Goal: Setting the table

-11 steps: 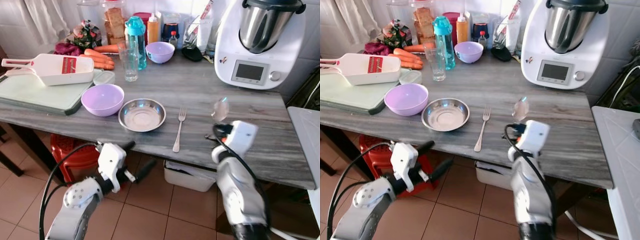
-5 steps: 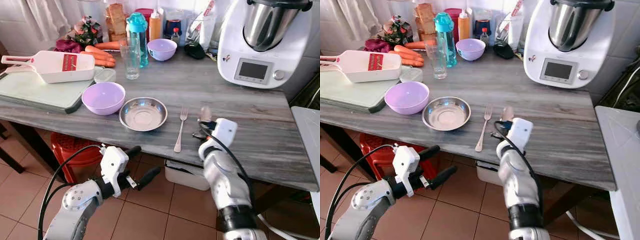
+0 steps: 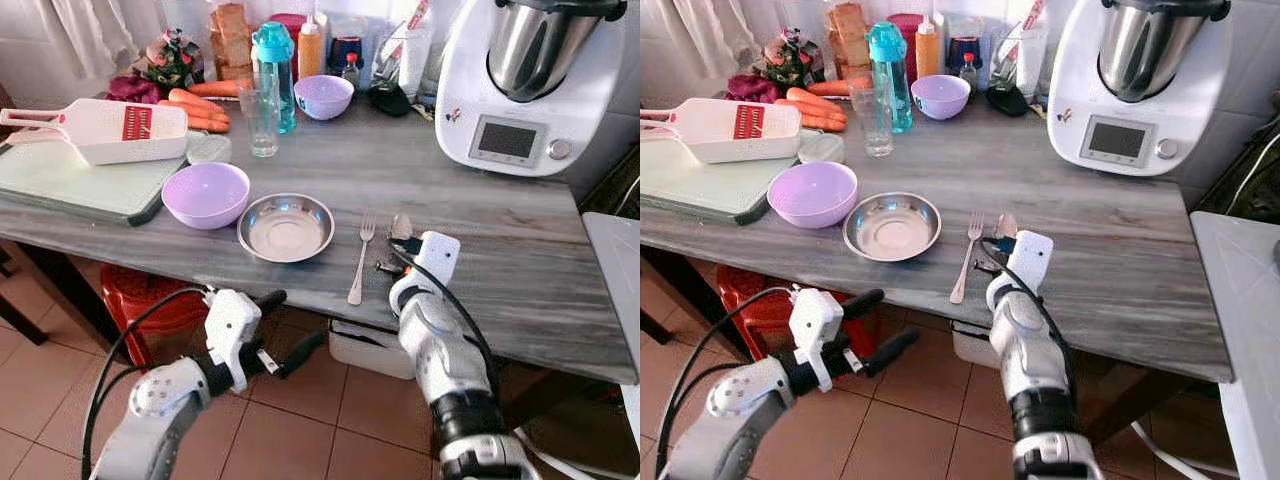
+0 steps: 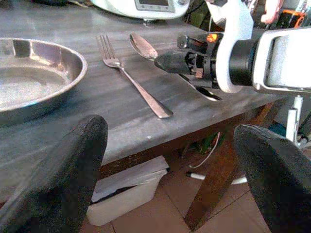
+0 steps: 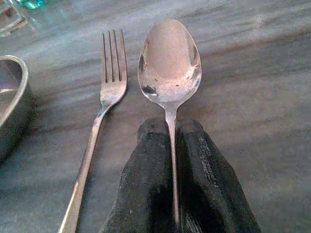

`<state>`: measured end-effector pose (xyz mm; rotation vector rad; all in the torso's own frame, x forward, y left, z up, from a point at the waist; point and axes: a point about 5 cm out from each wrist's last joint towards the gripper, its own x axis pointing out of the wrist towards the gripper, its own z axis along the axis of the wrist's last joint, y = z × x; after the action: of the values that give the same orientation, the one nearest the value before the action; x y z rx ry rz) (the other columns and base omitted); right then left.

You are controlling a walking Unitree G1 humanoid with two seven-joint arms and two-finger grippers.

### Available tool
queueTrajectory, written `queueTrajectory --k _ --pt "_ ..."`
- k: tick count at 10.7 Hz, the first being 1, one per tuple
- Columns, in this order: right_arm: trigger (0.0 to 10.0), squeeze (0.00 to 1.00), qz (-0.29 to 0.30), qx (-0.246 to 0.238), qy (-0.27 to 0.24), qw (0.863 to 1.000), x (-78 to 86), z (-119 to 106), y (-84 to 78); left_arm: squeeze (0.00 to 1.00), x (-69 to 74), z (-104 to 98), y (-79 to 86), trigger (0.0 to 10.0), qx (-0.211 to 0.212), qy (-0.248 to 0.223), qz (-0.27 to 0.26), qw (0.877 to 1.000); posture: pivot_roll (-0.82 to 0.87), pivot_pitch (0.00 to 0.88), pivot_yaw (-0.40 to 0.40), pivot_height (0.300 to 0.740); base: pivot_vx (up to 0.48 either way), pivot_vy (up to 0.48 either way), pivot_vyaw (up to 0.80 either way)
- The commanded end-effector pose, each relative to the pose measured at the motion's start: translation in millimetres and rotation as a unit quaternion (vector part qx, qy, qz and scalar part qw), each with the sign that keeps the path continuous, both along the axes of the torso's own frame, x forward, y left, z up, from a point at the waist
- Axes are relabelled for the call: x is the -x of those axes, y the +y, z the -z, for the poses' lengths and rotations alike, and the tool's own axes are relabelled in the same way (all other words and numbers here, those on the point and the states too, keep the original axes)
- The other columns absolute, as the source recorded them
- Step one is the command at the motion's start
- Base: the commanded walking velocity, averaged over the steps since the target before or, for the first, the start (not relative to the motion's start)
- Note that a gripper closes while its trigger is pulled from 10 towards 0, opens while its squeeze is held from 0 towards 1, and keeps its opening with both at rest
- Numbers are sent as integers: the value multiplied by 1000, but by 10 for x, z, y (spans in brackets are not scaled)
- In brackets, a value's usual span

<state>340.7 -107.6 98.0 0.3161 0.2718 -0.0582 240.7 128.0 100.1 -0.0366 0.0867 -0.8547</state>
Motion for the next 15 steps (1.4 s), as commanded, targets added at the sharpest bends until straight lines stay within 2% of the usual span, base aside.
queueTrajectory --k 1,7,15 --pt "10000 0 2 -3 -5 1000 -29 -29 0 0 20 -1 -5 10000 -2 -2 1 1000 106 69 -34 740 0 0 0" --pt "10000 0 -23 -7 14 1000 -82 71 127 0 -6 45 0 10000 -3 -3 -2 1000 114 64 -34 740 0 0 0" --pt "10000 0 -8 8 8 1000 -104 111 68 0 12 -5 -53 10000 3 -4 2 1000 113 72 -32 740 0 0 0"
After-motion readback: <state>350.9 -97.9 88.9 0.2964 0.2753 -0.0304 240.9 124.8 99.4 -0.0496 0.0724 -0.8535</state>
